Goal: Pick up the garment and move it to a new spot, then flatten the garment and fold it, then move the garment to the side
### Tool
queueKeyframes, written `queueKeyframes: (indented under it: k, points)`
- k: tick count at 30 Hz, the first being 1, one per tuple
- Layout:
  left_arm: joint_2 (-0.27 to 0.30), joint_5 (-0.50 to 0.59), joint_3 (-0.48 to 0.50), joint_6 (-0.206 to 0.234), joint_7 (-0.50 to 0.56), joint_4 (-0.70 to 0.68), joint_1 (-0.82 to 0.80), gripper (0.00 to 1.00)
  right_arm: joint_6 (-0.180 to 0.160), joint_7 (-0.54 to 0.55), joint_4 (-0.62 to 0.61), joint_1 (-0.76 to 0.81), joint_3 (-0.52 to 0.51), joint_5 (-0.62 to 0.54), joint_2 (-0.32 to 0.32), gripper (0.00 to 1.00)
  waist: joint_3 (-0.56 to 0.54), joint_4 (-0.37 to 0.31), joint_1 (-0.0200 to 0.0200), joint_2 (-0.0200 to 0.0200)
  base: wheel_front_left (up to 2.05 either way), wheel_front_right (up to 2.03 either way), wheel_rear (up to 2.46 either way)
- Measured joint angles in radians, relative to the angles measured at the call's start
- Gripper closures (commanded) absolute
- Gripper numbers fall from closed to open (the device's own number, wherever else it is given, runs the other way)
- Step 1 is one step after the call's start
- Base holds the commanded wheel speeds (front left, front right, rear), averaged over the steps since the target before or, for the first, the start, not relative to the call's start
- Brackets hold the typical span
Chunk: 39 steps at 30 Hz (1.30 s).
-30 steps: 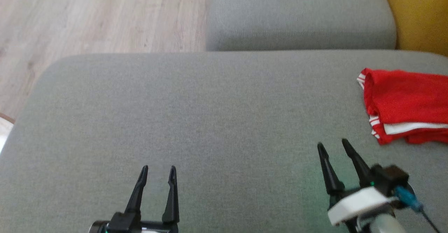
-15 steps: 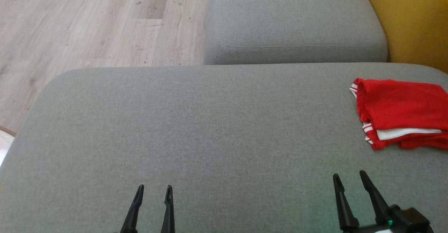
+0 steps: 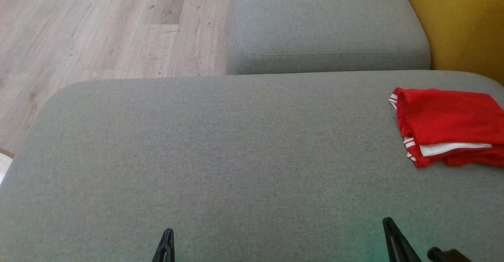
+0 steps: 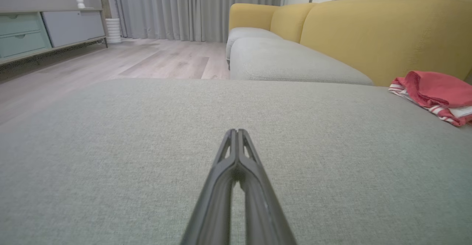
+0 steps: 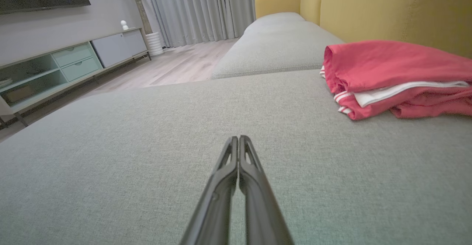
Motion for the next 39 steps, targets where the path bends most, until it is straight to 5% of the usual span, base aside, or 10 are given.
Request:
queueKeyframes:
  k: [39]
  points:
    - [0.008, -0.461, 0.069, -0.054, 0.088, 0.024, -0.072, 1.00, 0.000, 0.091, 0.017, -0.085, -0.049, 0.451, 0.000, 1.00, 0.034, -0.022, 0.0001, 0.0000, 0.00, 0.00, 0.00]
